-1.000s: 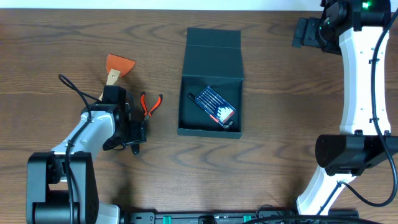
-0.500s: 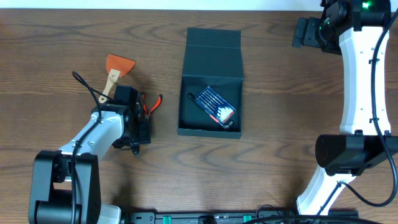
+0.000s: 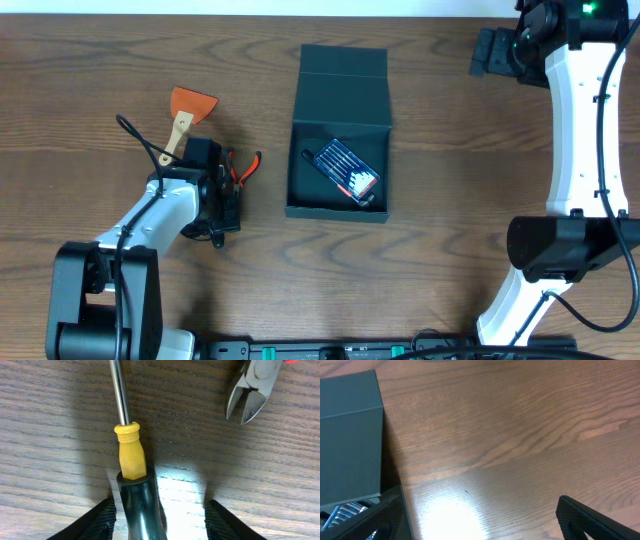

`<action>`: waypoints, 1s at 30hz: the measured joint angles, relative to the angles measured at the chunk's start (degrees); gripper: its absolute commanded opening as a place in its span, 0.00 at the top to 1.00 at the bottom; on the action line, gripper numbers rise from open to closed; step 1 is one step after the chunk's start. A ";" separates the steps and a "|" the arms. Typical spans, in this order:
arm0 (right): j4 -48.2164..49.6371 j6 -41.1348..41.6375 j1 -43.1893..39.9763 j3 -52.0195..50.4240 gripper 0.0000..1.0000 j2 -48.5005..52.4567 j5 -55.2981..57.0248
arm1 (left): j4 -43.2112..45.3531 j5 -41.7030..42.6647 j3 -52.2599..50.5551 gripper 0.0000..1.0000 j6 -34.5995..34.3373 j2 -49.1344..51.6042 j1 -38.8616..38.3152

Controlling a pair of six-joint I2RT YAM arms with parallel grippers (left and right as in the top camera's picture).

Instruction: Pack container

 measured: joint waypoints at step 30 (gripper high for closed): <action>0.00 0.00 0.00 0.00 0.01 0.00 0.00 | -1.46 -1.44 -0.11 0.54 -5.33 0.00 -0.22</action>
